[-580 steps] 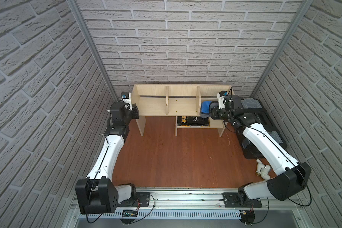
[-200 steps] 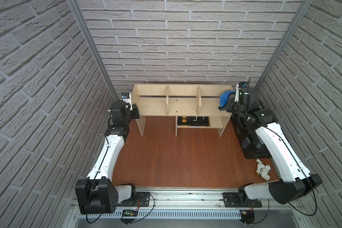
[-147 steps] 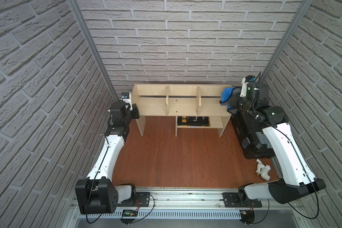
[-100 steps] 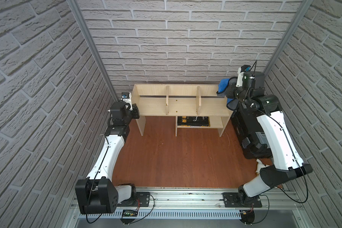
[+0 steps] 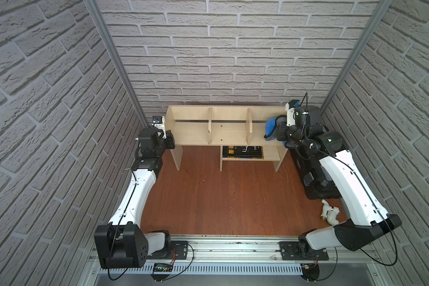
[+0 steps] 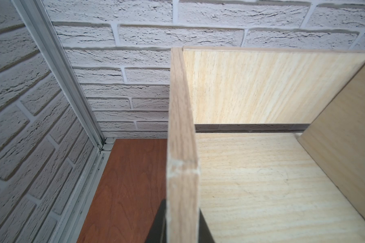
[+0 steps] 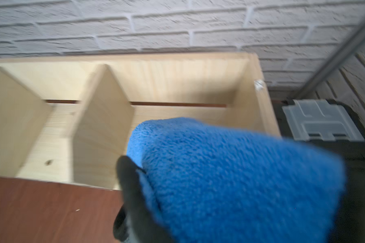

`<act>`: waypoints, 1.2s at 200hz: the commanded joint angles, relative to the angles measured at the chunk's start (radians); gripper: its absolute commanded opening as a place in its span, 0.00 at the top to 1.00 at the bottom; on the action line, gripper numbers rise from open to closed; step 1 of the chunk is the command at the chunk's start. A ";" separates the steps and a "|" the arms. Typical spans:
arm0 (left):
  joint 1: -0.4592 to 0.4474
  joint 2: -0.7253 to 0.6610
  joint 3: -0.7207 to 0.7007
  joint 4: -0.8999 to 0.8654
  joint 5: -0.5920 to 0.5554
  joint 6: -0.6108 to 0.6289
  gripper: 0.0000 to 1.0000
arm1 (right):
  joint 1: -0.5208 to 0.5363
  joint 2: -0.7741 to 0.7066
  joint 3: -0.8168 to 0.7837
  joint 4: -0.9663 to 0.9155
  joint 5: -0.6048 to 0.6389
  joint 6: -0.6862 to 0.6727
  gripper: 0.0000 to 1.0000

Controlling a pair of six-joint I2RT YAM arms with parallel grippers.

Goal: Wipe the bookshelf clean with a cloth
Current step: Wipe the dust from the shelf.

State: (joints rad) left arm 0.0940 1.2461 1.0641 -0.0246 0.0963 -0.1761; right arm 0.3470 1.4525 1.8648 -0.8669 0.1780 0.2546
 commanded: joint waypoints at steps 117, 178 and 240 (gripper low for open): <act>-0.040 -0.034 -0.003 -0.061 0.109 -0.008 1.00 | 0.123 0.246 0.266 0.010 -0.106 -0.075 0.97; -0.042 -0.034 -0.004 -0.060 0.114 -0.012 1.00 | 0.265 0.074 0.109 0.049 -0.022 -0.040 0.97; -0.066 -0.032 0.007 -0.100 0.090 0.003 1.00 | 0.352 0.307 0.406 0.086 -0.130 -0.049 0.97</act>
State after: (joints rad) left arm 0.0814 1.2377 1.0641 -0.0395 0.0761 -0.1757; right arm 0.6807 1.6691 2.2219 -0.8509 0.0841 0.2173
